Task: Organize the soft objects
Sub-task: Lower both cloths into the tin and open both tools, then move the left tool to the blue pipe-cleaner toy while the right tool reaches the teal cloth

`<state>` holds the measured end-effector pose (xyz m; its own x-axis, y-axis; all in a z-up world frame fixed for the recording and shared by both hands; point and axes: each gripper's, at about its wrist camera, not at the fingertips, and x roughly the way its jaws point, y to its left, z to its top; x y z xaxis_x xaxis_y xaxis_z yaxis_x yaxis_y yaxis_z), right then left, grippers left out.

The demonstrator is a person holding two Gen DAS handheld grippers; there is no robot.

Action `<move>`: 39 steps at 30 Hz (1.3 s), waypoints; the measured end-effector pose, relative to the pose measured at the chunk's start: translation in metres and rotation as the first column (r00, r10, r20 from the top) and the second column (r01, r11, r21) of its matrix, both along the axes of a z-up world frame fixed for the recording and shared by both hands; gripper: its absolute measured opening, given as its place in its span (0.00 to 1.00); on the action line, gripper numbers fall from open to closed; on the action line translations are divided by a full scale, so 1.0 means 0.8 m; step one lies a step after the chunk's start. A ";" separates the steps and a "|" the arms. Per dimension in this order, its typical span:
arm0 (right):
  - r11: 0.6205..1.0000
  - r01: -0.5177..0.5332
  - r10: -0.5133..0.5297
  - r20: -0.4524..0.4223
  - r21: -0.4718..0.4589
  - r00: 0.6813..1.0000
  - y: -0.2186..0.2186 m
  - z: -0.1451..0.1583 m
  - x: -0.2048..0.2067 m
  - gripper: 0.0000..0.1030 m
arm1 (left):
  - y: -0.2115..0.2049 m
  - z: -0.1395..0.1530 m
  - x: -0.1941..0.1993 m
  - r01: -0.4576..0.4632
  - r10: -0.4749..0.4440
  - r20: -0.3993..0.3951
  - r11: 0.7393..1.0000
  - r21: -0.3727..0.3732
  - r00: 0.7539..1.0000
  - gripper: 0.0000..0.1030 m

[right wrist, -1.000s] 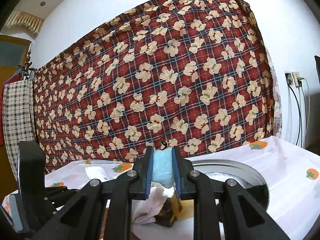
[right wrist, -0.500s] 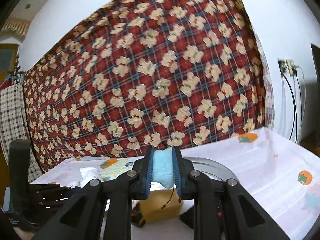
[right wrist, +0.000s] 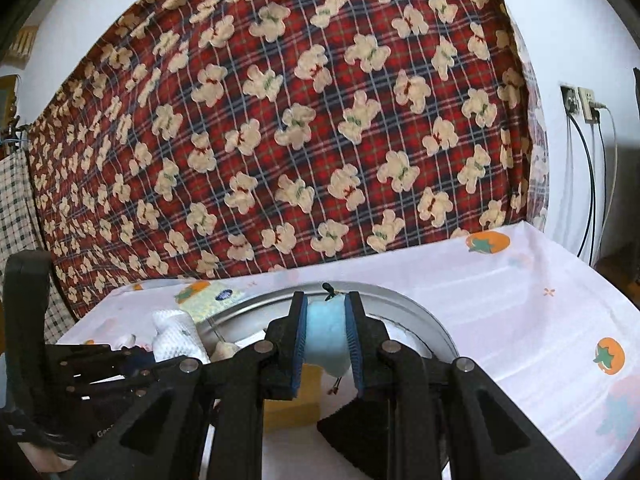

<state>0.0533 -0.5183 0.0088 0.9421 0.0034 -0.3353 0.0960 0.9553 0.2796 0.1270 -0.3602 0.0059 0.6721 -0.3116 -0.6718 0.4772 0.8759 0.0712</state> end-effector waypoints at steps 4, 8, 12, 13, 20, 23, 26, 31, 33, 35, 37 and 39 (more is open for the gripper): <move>1.000 0.014 -0.014 -0.016 0.002 1.000 -0.005 -0.008 0.001 0.22 | -0.007 -0.005 0.000 0.006 -0.006 -0.012 1.000 0.017 1.000 0.17; 1.000 0.024 -0.024 -0.020 0.012 1.000 -0.009 -0.011 0.001 0.44 | -0.008 -0.002 -0.008 -0.003 0.002 0.015 0.999 0.033 1.000 0.43; 0.998 0.058 -0.058 0.026 0.014 0.998 -0.009 -0.008 -0.012 0.68 | 0.006 0.009 -0.025 -0.003 0.002 0.084 1.000 0.022 0.996 0.65; 0.998 0.060 -0.060 0.028 0.011 0.998 -0.009 -0.006 -0.013 0.68 | 0.012 0.011 -0.027 -0.004 0.003 0.089 1.000 0.016 0.996 0.65; 0.999 0.052 -0.052 0.067 -0.005 0.996 0.007 0.001 -0.029 0.68 | 0.090 0.015 -0.023 -0.083 0.088 0.107 0.995 -0.046 0.990 0.67; 0.999 0.030 -0.028 0.080 -0.017 0.996 0.021 0.004 -0.032 0.68 | 0.143 0.010 -0.010 -0.159 0.163 0.107 0.986 -0.050 0.981 0.67; 1.000 0.000 0.002 0.096 -0.025 0.995 0.039 0.008 -0.035 0.68 | 0.198 0.006 0.002 -0.244 0.248 0.106 0.968 -0.050 0.963 0.67; 0.997 -0.054 0.060 0.115 -0.049 0.992 0.073 0.014 -0.037 0.68 | 0.287 -0.002 0.017 -0.378 0.384 0.089 0.923 -0.072 0.919 0.67; 0.995 -0.078 0.085 0.118 -0.061 0.989 0.087 0.015 -0.036 0.68 | 0.320 -0.006 0.020 -0.423 0.429 0.079 0.902 -0.081 0.900 0.67; 0.993 -0.091 0.099 0.116 -0.074 0.988 0.099 0.014 -0.036 0.69 | 0.346 -0.011 0.023 -0.460 0.466 0.067 0.883 -0.090 0.882 0.67; 0.992 -0.103 0.112 0.116 -0.078 0.987 0.108 0.013 -0.035 0.69 | 0.367 -0.017 0.024 -0.483 0.489 0.057 0.871 -0.090 0.870 0.67; 0.990 -0.118 0.127 0.112 -0.083 0.986 0.118 0.011 -0.034 0.69 | 0.381 -0.024 0.023 -0.499 0.504 0.051 0.862 -0.088 0.862 0.67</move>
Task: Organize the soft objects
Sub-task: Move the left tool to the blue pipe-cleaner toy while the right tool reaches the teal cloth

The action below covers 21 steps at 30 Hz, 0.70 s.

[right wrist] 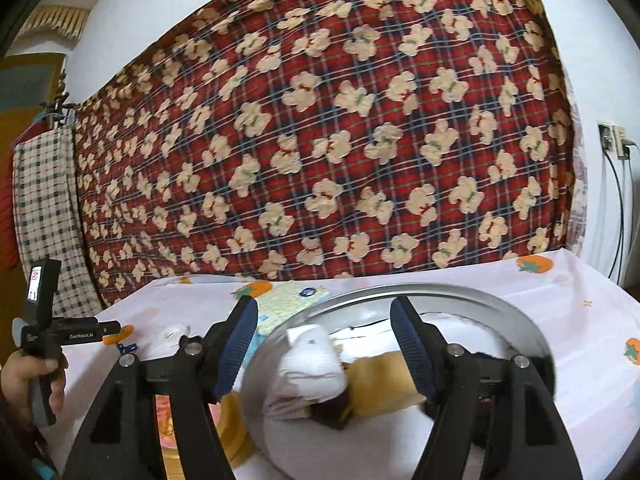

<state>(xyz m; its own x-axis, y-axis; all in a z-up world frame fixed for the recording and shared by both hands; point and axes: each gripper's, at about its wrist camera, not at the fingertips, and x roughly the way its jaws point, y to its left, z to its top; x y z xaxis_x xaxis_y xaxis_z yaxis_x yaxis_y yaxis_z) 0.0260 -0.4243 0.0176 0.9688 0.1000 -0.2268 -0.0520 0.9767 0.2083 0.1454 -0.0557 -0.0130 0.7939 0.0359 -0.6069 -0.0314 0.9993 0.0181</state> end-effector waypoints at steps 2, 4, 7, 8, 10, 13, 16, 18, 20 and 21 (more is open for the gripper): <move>1.000 -0.007 0.007 -0.002 -0.007 1.000 0.007 -0.002 0.000 0.69 | 0.007 -0.007 0.000 -0.006 0.006 -0.010 1.000 -0.005 1.000 0.67; 1.000 -0.010 0.010 0.004 -0.013 1.000 0.013 -0.004 -0.002 0.69 | 0.012 -0.012 0.002 -0.009 0.009 -0.015 1.000 -0.010 1.000 0.69; 1.000 -0.011 0.011 0.010 -0.015 1.000 0.017 -0.006 -0.006 0.69 | 0.017 -0.019 0.005 -0.015 0.014 -0.019 1.000 -0.021 1.000 0.71; 1.000 -0.011 0.011 0.010 -0.017 1.000 0.017 -0.007 -0.007 0.69 | 0.018 -0.021 0.006 -0.014 0.014 -0.022 1.000 -0.023 1.000 0.71; 1.000 -0.012 0.012 0.001 -0.022 1.000 0.018 -0.008 -0.007 0.69 | 0.019 -0.025 0.009 -0.015 0.014 -0.028 0.999 -0.029 1.000 0.71; 1.000 -0.010 0.009 -0.006 -0.024 1.000 0.019 -0.008 -0.006 0.69 | 0.019 -0.031 0.013 -0.009 0.007 -0.040 0.999 -0.034 0.999 0.71; 1.000 -0.017 0.017 -0.016 -0.023 1.000 0.024 -0.006 0.000 0.69 | 0.019 -0.035 0.017 -0.004 0.002 -0.055 0.999 -0.043 0.998 0.71; 0.998 -0.034 0.033 -0.031 -0.044 0.999 0.033 -0.004 0.008 0.69 | 0.020 -0.034 0.019 -0.004 0.001 -0.057 0.998 -0.062 0.998 0.71; 0.995 -0.062 0.058 -0.052 -0.075 0.997 0.046 0.001 0.018 0.69 | 0.014 -0.035 0.025 0.006 -0.010 -0.076 0.998 -0.055 0.997 0.78; 0.992 -0.084 0.078 -0.067 -0.093 0.995 0.055 0.004 0.025 0.69 | 0.011 -0.036 0.028 0.014 -0.018 -0.084 0.999 -0.047 0.996 0.82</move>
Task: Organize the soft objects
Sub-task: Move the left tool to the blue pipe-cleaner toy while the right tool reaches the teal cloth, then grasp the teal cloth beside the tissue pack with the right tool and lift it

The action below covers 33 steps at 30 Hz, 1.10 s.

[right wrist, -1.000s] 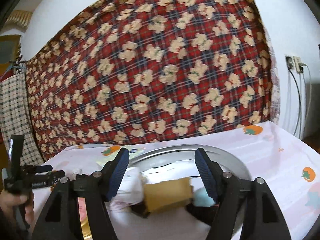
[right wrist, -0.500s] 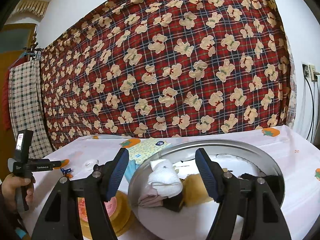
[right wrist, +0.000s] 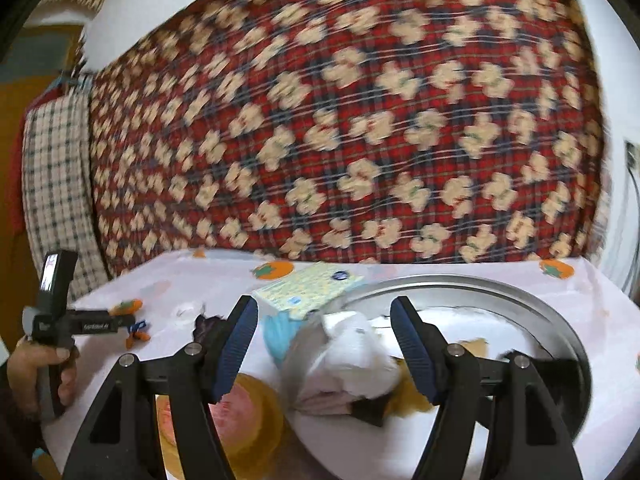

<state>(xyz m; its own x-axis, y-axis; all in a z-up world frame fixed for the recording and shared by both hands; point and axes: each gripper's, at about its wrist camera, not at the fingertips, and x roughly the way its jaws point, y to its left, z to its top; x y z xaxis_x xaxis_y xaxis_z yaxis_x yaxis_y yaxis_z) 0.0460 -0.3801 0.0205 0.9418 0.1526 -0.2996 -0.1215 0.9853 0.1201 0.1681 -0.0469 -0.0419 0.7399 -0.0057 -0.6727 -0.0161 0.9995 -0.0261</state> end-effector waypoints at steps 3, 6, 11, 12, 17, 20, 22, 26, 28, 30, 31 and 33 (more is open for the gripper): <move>0.996 -0.071 0.068 -0.059 -0.059 0.996 0.030 0.010 0.025 0.69 | -0.008 -0.003 0.010 0.011 -0.011 -0.017 0.999 0.035 1.000 0.82; 0.981 -0.150 0.127 -0.178 -0.119 0.976 0.065 0.015 0.060 0.69 | -0.005 -0.005 0.020 0.013 -0.012 -0.038 1.000 0.011 0.999 0.82; 0.966 -0.215 0.134 -0.434 -0.143 0.891 0.096 0.001 0.125 0.66 | -0.003 -0.010 0.027 0.020 -0.021 -0.061 1.000 -0.022 0.998 0.82; 0.965 -0.217 0.125 -0.471 -0.146 0.873 0.099 -0.003 0.136 0.63 | -0.002 -0.010 0.027 0.022 -0.024 -0.061 0.999 -0.034 0.998 0.82; 0.970 -0.175 0.039 -0.597 -0.171 0.801 0.103 -0.022 0.170 0.51 | -0.002 -0.015 0.032 0.040 -0.045 -0.090 0.998 -0.057 0.995 0.82; 0.962 -0.181 0.009 -0.638 -0.204 0.770 0.109 -0.031 0.183 0.51 | -0.005 -0.019 0.034 0.058 -0.064 -0.110 0.997 -0.055 0.992 0.82; 0.957 -0.175 -0.024 -0.661 -0.233 0.750 0.114 -0.038 0.189 0.51 | -0.006 -0.020 0.035 0.057 -0.062 -0.114 0.997 -0.054 0.991 0.82; 0.947 -0.164 -0.075 -0.687 -0.276 0.723 0.119 -0.048 0.199 0.51 | -0.006 -0.020 0.035 0.057 -0.063 -0.113 0.997 -0.055 0.992 0.82; 0.939 -0.161 -0.099 -0.688 -0.303 0.719 0.122 -0.050 0.202 0.51 | -0.006 -0.021 0.035 0.058 -0.064 -0.114 0.997 -0.058 0.991 0.82; 0.933 -0.162 -0.111 -0.685 -0.322 0.720 0.125 -0.052 0.203 0.43 | -0.004 -0.021 0.034 0.054 -0.061 -0.115 0.997 -0.061 0.992 0.82; 0.925 -0.164 -0.123 -0.678 -0.344 0.725 0.127 -0.054 0.201 0.22 | -0.004 -0.021 0.034 0.053 -0.060 -0.113 0.997 -0.060 0.992 0.82; 0.896 -0.181 -0.151 -0.663 -0.404 0.733 0.132 -0.063 0.198 0.05 | -0.004 -0.021 0.033 0.056 -0.062 -0.109 0.997 -0.059 0.992 0.82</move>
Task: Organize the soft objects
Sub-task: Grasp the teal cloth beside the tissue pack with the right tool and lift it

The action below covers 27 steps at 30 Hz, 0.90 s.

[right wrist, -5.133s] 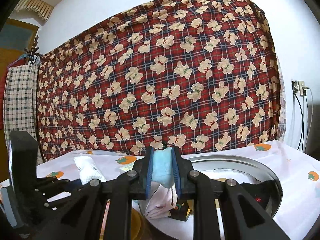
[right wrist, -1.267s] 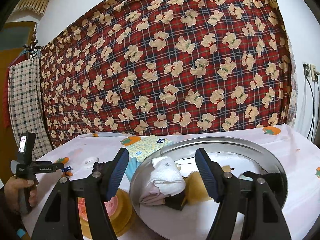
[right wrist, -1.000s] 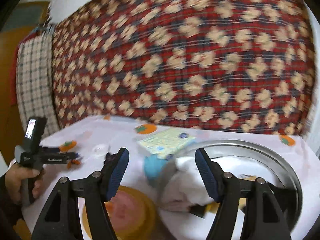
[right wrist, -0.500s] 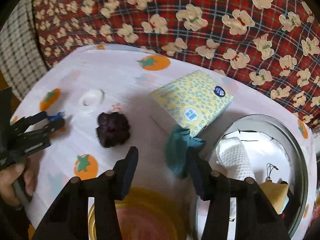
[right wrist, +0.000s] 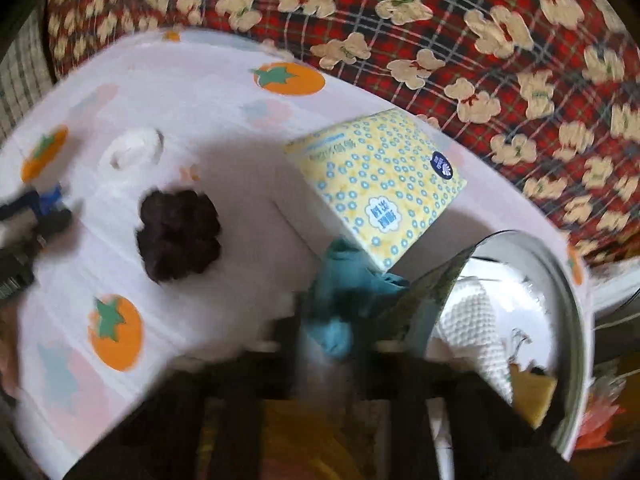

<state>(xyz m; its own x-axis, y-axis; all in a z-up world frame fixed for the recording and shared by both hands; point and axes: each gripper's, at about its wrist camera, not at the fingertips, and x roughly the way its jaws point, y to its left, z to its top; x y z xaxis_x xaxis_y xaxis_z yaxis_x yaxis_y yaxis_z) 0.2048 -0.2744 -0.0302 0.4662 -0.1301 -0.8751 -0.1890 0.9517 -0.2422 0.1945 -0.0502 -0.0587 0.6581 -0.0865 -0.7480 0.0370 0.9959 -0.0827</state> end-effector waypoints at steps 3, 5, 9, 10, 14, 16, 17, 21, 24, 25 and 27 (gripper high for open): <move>1.000 -0.017 0.017 0.047 -0.012 0.999 -0.001 -0.002 -0.006 0.04 | 0.000 0.000 0.000 0.000 0.000 0.000 1.000 -0.003 1.000 0.82; 0.999 -0.034 0.030 0.108 0.034 0.994 -0.004 0.007 -0.014 0.03 | 0.001 0.000 -0.001 0.003 -0.003 0.002 1.000 -0.011 1.000 0.82; 0.990 -0.080 0.053 0.223 0.115 0.973 -0.013 0.035 -0.040 0.03 | 0.002 0.000 -0.001 0.004 -0.004 0.004 1.000 -0.017 1.000 0.82; 0.987 -0.088 0.052 0.248 0.135 0.967 -0.016 0.042 -0.047 0.03 | 0.002 0.001 -0.002 0.000 0.000 0.004 1.000 -0.015 1.000 0.82; 0.972 -0.120 0.052 0.311 0.203 0.949 -0.020 0.057 -0.069 0.03 | 0.004 0.001 -0.002 -0.008 0.008 0.002 1.000 -0.014 1.000 0.81; 0.962 -0.139 0.050 0.345 0.236 0.937 -0.022 0.063 -0.081 0.03 | 0.005 0.000 -0.001 -0.013 0.013 -0.003 1.000 -0.015 1.000 0.79; 0.957 -0.145 0.047 0.359 0.251 0.932 -0.023 0.066 -0.087 0.04 | 0.006 0.000 0.000 -0.015 0.015 -0.005 1.000 -0.016 1.000 0.76; 0.934 -0.185 0.039 0.428 0.305 0.903 -0.028 0.076 -0.109 0.04 | 0.009 -0.001 0.001 -0.029 0.029 -0.011 0.999 -0.021 1.000 0.70; 0.915 -0.210 0.020 0.480 0.345 0.877 -0.033 0.080 -0.122 0.04 | 0.013 0.000 0.000 -0.046 0.046 -0.008 0.999 -0.024 0.999 0.61; 0.910 -0.214 0.008 0.501 0.355 0.865 -0.035 0.082 -0.127 0.04 | 0.014 0.001 0.000 -0.049 0.049 -0.006 0.998 -0.030 0.999 0.56; 0.900 -0.222 -0.011 0.528 0.375 0.849 -0.040 0.083 -0.134 0.04 | 0.017 0.002 -0.001 -0.055 0.055 -0.003 0.998 -0.038 0.998 0.47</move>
